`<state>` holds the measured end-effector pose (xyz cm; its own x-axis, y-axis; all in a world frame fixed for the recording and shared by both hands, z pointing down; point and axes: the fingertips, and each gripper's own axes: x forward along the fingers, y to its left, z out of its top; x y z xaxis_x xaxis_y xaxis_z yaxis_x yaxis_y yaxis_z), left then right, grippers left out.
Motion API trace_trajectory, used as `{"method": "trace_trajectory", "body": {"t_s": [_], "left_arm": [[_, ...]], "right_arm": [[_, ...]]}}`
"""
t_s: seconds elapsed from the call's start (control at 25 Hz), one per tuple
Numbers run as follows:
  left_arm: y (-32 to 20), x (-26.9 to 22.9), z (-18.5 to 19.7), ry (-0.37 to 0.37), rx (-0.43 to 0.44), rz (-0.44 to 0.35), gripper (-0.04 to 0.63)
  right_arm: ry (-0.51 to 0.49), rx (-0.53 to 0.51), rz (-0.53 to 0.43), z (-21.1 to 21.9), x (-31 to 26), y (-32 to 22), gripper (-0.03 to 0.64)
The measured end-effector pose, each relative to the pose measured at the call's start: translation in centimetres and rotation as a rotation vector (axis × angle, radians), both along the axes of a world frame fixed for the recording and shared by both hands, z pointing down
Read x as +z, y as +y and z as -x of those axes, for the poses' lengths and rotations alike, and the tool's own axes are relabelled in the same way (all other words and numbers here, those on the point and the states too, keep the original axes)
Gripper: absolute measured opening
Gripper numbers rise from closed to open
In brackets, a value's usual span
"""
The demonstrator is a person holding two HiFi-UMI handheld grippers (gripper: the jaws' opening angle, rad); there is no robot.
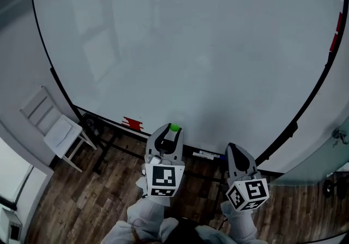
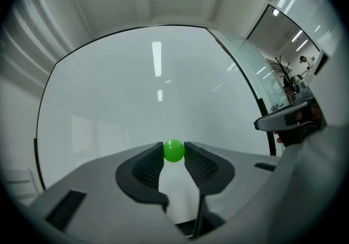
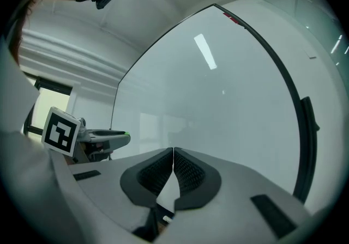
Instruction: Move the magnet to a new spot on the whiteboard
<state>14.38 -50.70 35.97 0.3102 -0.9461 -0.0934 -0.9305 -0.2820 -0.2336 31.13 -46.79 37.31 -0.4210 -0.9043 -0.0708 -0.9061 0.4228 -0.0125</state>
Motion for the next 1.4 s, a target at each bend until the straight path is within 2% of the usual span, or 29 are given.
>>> {"method": "trace_trajectory", "body": {"t_s": [0.2,0.44,1.04,1.4], "left_arm": [[0.4,1.7,1.7,0.053,-0.015,0.039,0.123],[-0.1,1.6,5.8,0.076,-0.059,0.044,0.124],[-2.6,0.4,21.5,0.106,-0.201,0.029,0.123],[-4.4,-0.6,30.3,0.189,-0.249,0.034,0.124]], "right_arm": [[0.008,-0.042,0.007,1.8,0.4,0.0,0.029],[0.017,-0.095,0.010,5.4,0.2,-1.1,0.029],[0.033,-0.225,0.004,18.4,-1.1,-4.6,0.029],[0.054,-0.287,0.002,26.0,-1.9,-6.1,0.029]]}}
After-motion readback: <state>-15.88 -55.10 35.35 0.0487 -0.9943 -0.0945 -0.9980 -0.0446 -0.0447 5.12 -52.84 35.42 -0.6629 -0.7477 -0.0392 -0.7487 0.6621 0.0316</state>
